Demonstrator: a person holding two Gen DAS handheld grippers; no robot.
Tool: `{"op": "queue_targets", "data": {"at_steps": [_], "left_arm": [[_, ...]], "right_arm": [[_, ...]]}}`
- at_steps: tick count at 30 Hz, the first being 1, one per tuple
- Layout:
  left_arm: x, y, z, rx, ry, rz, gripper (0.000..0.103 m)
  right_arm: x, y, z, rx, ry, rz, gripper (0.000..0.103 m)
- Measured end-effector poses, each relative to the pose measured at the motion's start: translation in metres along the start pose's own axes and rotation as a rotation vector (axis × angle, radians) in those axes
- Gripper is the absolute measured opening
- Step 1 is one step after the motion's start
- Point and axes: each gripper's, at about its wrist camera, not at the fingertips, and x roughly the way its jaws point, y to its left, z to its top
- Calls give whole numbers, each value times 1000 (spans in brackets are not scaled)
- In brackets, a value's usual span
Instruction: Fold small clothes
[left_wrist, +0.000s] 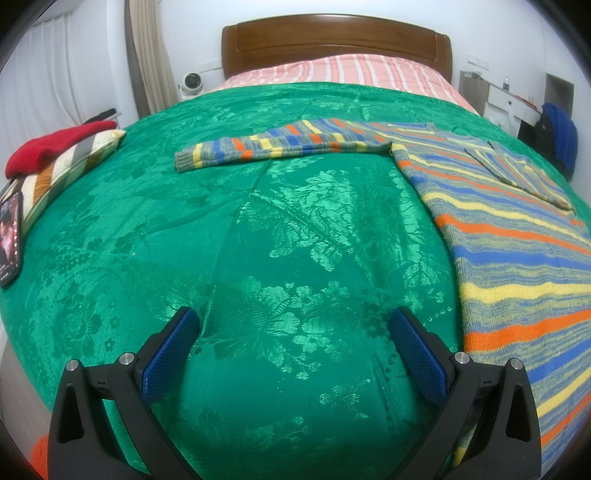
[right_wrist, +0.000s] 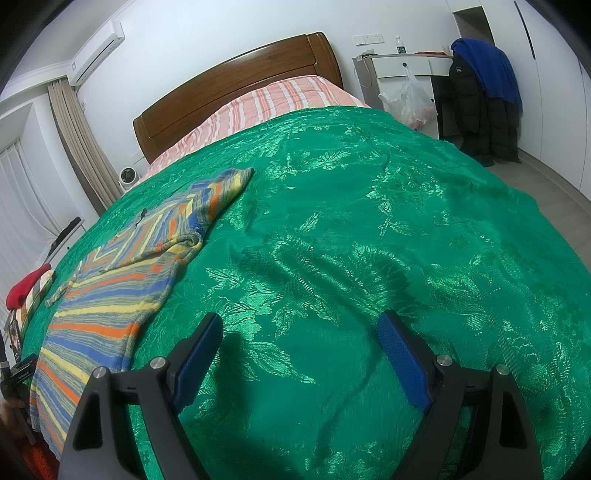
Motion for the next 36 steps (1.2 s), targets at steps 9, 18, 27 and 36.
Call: {"op": "queue_targets", "data": {"at_steps": [9, 18, 27, 36], "left_arm": [[-1, 1, 1, -2, 8, -3, 103], [-31, 71, 92, -109, 16, -119, 103], [92, 175, 182, -337, 258, -106, 97], [138, 136, 186, -308, 319, -71, 3]], "right_arm": [[0, 0, 0, -1, 0, -1, 85], [0, 0, 0, -2, 2, 0, 86], [1, 0, 0, -12, 8, 1, 88], [4, 2, 1, -26, 19, -13, 89]]}}
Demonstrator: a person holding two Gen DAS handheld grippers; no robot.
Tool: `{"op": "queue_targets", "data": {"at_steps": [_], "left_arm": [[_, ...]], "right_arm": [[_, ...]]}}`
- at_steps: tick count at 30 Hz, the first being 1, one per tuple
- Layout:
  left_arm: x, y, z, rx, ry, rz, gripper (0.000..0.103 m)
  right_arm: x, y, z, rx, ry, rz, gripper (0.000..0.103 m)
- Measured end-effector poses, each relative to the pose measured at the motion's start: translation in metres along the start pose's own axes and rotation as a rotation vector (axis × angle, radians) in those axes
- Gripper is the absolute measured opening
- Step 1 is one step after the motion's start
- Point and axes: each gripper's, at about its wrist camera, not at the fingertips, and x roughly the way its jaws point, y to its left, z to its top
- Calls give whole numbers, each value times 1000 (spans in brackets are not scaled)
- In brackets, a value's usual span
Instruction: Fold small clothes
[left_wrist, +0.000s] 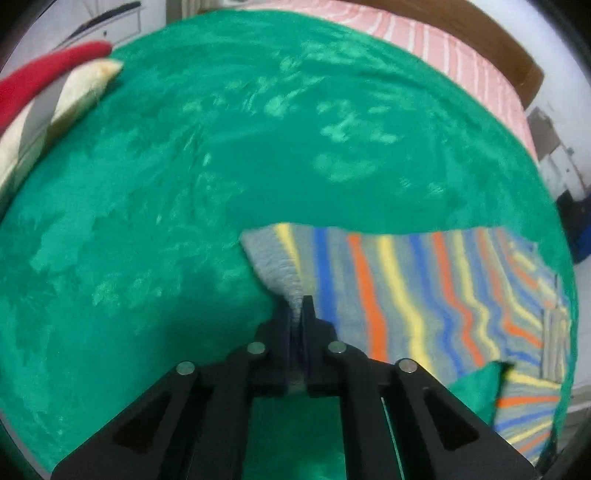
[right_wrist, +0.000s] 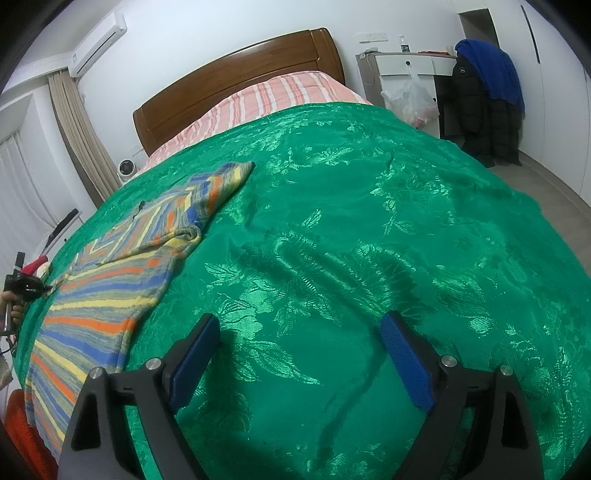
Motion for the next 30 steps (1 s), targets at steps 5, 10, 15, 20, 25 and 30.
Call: {"op": "queue_targets", "data": {"at_steps": [5, 10, 15, 20, 25, 30], "left_arm": [[-71, -75, 14, 171, -148, -100, 3], [-121, -203, 1, 415, -212, -270, 3], [-89, -311, -45, 540, -170, -362, 3], [-22, -366, -105, 607, -33, -305, 75], [-36, -328, -118, 553, -41, -404, 80], [-30, -255, -67, 307, -119, -338, 75]], "right_arm": [[-1, 0, 0, 0, -7, 3, 89], [-1, 0, -1, -5, -8, -3, 89], [-1, 1, -1, -7, -14, -2, 89], [-2, 1, 0, -6, -16, 1, 89], [-2, 0, -1, -5, -22, 5, 89], [-3, -1, -2, -3, -33, 11, 89]]}}
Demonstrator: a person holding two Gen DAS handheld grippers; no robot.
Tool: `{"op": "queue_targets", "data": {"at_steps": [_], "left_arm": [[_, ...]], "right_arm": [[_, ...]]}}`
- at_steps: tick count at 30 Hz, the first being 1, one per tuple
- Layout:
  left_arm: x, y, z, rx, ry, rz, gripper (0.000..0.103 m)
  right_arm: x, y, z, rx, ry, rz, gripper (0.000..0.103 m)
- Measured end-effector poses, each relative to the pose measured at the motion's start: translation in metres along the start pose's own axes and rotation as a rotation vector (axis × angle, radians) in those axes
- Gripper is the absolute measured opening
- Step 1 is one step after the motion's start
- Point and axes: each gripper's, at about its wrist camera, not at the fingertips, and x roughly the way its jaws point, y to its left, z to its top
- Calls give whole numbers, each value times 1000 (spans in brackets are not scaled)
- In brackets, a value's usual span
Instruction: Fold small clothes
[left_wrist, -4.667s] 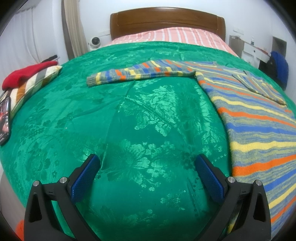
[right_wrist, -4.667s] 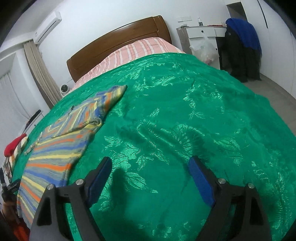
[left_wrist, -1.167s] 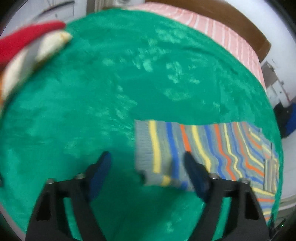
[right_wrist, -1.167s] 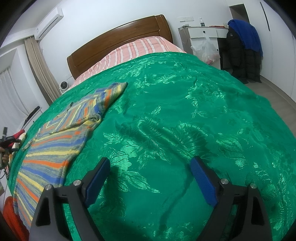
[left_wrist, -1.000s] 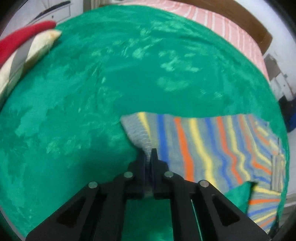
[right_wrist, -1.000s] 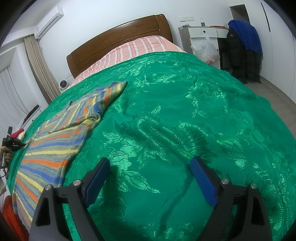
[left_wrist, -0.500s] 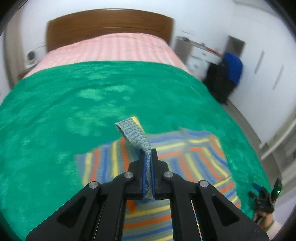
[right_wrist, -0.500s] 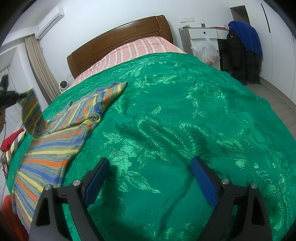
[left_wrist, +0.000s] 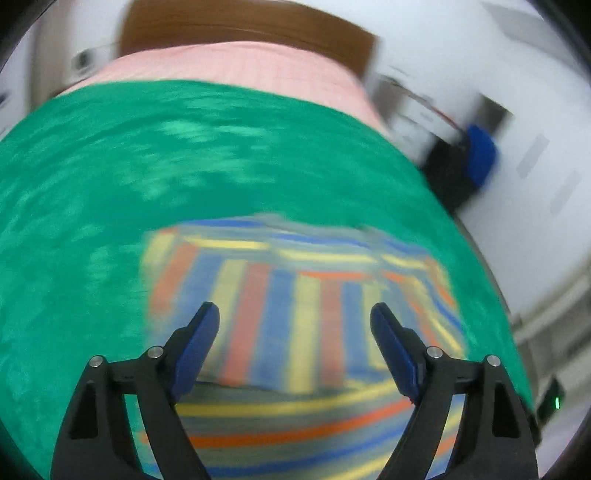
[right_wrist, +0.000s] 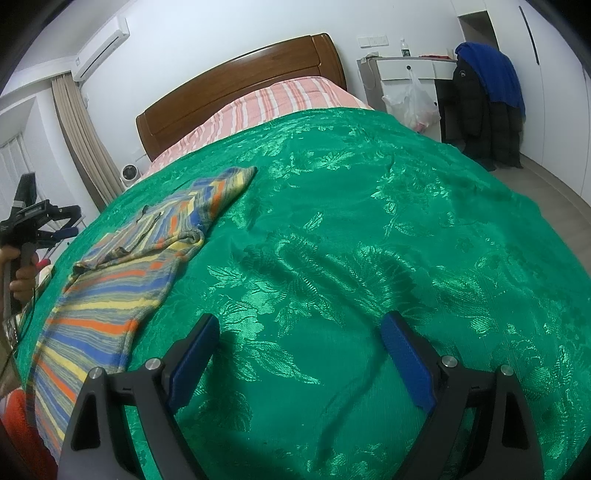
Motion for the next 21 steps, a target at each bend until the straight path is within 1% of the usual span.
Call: {"op": "queue_targets", "data": {"at_steps": [1, 2, 3, 4, 5, 6, 7, 9, 10, 11, 12, 13, 14, 15, 16, 17, 18, 19, 20, 21], "left_arm": [[6, 15, -3, -12, 28, 47, 52], [14, 29, -11, -17, 75, 98, 38], [24, 49, -26, -25, 146, 175, 14], [26, 65, -39, -42, 177, 216, 10], [23, 78, -48, -69, 163, 201, 9], [14, 93, -57, -97, 145, 215, 3], [7, 101, -61, -116, 135, 213, 4], [-8, 112, -64, -155, 123, 183, 6], [-16, 112, -63, -160, 109, 179, 21], [-24, 111, -60, -155, 88, 178, 33], [-33, 106, -55, -141, 43, 167, 57], [-38, 102, -51, -130, 14, 152, 70], [-38, 99, -47, -118, -5, 128, 72], [-34, 91, -43, -98, -8, 90, 74], [-30, 85, -41, -81, -1, 71, 76], [-24, 79, -40, -58, 14, 68, 77], [-12, 70, -42, -29, 45, 89, 77], [-1, 69, -45, -15, 77, 122, 65], [12, 72, -49, -13, 124, 176, 51], [24, 80, -60, -39, 180, 234, 36]], "right_arm": [[0, 0, 0, -1, -1, 0, 89], [0, 0, 0, -1, 0, 0, 89], [0, 0, 0, -1, 0, 0, 89], [0, 0, 0, -1, 0, 0, 89], [0, 0, 0, -1, -1, 1, 89], [0, 0, 0, -1, -1, 0, 89], [0, 0, 0, -1, -1, 0, 89], [0, 0, 0, -1, -1, 0, 89], [0, 0, 0, -1, -1, 0, 89], [0, 0, 0, -1, 0, -1, 89], [-1, 0, -1, -2, 0, -2, 89], [-1, 0, -1, -3, 1, -3, 89], [-1, 0, -1, -4, 1, -4, 89], [-1, 0, -1, -5, 2, -6, 89], [-1, 1, -1, -7, 3, -9, 89], [0, 1, 0, -9, 5, -12, 89], [0, 2, 0, -10, 5, -14, 89], [0, 3, 0, -12, 7, -17, 89], [1, 3, 0, -13, 8, -18, 89], [1, 3, 0, -13, 8, -18, 89]]}}
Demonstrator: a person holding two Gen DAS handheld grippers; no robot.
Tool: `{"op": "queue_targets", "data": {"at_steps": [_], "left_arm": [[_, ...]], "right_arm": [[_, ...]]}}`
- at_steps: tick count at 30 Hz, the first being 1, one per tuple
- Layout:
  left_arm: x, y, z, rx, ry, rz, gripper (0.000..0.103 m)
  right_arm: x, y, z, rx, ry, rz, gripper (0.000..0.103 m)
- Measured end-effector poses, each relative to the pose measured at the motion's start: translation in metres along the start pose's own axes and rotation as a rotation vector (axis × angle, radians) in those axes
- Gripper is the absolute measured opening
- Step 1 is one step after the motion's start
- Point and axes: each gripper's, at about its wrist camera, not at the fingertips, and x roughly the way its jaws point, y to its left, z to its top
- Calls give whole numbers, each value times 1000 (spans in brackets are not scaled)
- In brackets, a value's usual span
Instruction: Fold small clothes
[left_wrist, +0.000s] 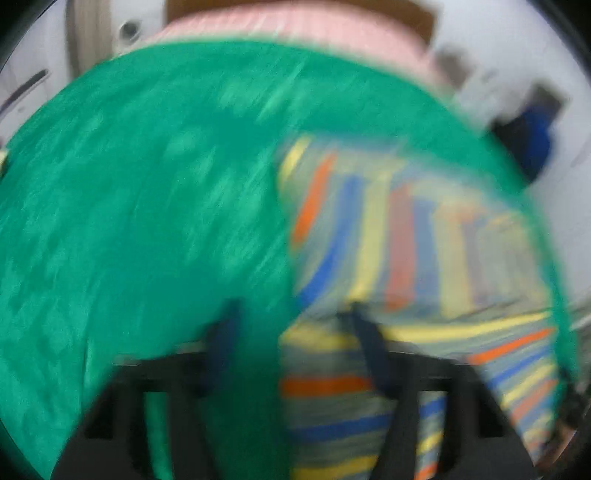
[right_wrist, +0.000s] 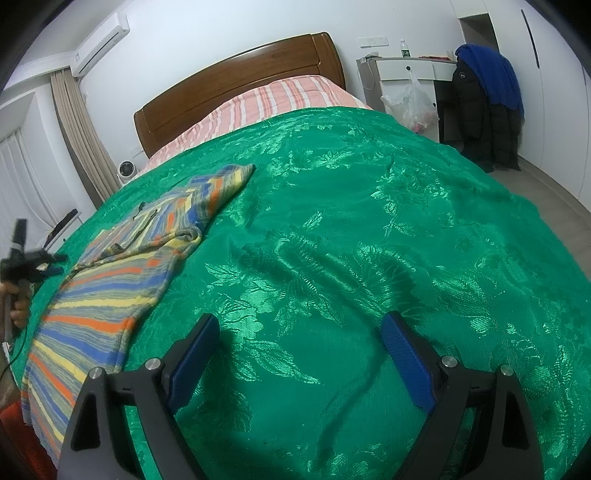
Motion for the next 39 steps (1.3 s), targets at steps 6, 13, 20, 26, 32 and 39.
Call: {"op": "queue_targets", "data": {"at_steps": [6, 13, 20, 26, 32, 39], "left_arm": [[-42, 30, -37, -34, -76, -30, 56], [-79, 74, -107, -71, -187, 60, 96], [-62, 87, -138, -40, -319, 26, 102], [-62, 88, -144, -28, -338, 29, 102], [-55, 76, -139, -15, -333, 58, 103], [-54, 72, -138, -9, -331, 78, 103]], "right_arm": [[1, 1, 0, -1, 1, -3, 89], [1, 1, 0, -1, -2, -3, 89], [4, 6, -1, -17, 8, -29, 89], [4, 6, -1, -20, 6, -35, 89], [6, 6, -1, -24, 11, -45, 89], [7, 11, -1, -38, 22, -69, 89]]}}
